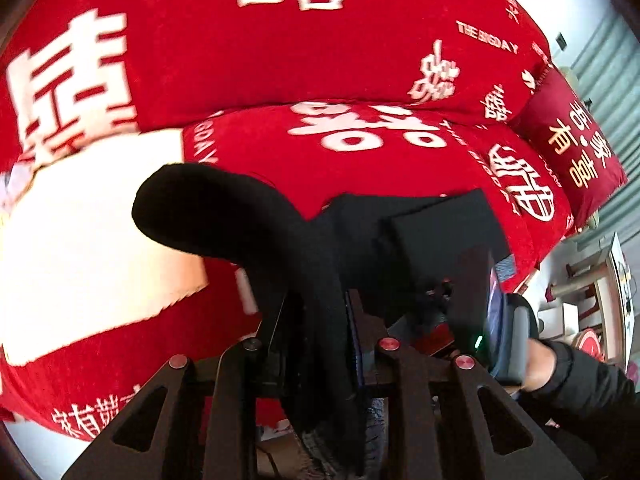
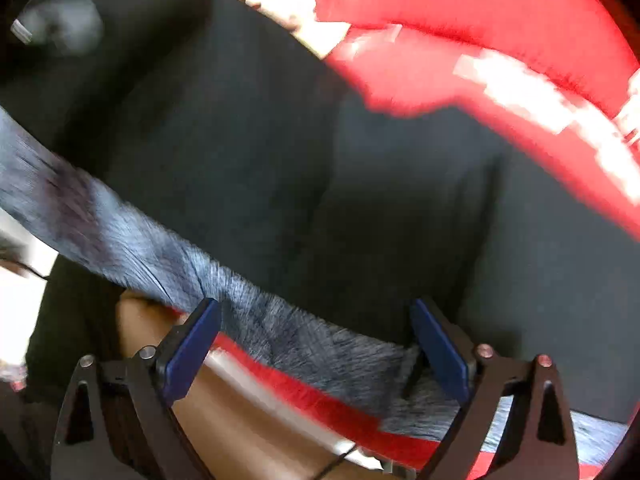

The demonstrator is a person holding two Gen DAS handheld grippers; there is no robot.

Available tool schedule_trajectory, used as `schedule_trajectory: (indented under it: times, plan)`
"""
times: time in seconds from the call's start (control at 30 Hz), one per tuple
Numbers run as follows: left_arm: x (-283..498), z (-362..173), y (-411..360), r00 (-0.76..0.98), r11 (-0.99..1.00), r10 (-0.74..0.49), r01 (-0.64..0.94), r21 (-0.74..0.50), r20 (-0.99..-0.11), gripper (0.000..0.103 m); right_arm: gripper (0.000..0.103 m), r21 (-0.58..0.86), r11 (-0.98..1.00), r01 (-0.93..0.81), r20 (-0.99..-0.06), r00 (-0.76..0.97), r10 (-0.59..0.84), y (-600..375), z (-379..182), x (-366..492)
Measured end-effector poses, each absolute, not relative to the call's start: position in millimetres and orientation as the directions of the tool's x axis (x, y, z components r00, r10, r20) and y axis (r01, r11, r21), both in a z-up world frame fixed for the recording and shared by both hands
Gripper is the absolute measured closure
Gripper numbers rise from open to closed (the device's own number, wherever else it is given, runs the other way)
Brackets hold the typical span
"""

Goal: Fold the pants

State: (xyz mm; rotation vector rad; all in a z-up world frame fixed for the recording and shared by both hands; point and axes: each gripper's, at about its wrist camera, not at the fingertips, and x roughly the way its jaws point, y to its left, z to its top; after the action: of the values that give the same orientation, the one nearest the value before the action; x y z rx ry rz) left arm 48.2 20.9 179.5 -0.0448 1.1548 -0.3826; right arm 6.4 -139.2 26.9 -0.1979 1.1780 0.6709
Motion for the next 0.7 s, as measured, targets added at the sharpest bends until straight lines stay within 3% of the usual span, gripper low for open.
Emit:
schedule_trajectory:
  times: [0.17,0.27,0.47,0.7]
  plan:
    - [54.8,198.4,-26.1,0.326,0.925,-0.321,0.311,-0.22,-0.889,0.079,0.006,0.166,0.781,-0.602,-0.841,0.328,0.431,-173.7,84.4,1.8]
    - [58.6,207.5,-63.2,0.311,0.908,-0.336,0.359,-0.217,-0.889,0.081,0.006,0.093,0.857,-0.506,-0.83,0.437,0.348,-234.6,102.7,7.1]
    - [61.2,204.8,-165.2,0.247,0.865,-0.336,0.463,-0.194,-0.909,0.083,0.006,0.093,0.99,-0.106,-0.87,0.475,0.133,-371.5,84.9,31.5]
    - [75.4,160.9,-271.4,0.135,0.841,-0.273,0.513,-0.169,-0.952,0.083,0.006,0.168,0.985,0.027,-0.866,0.481,0.135,-425.9,64.7,26.2]
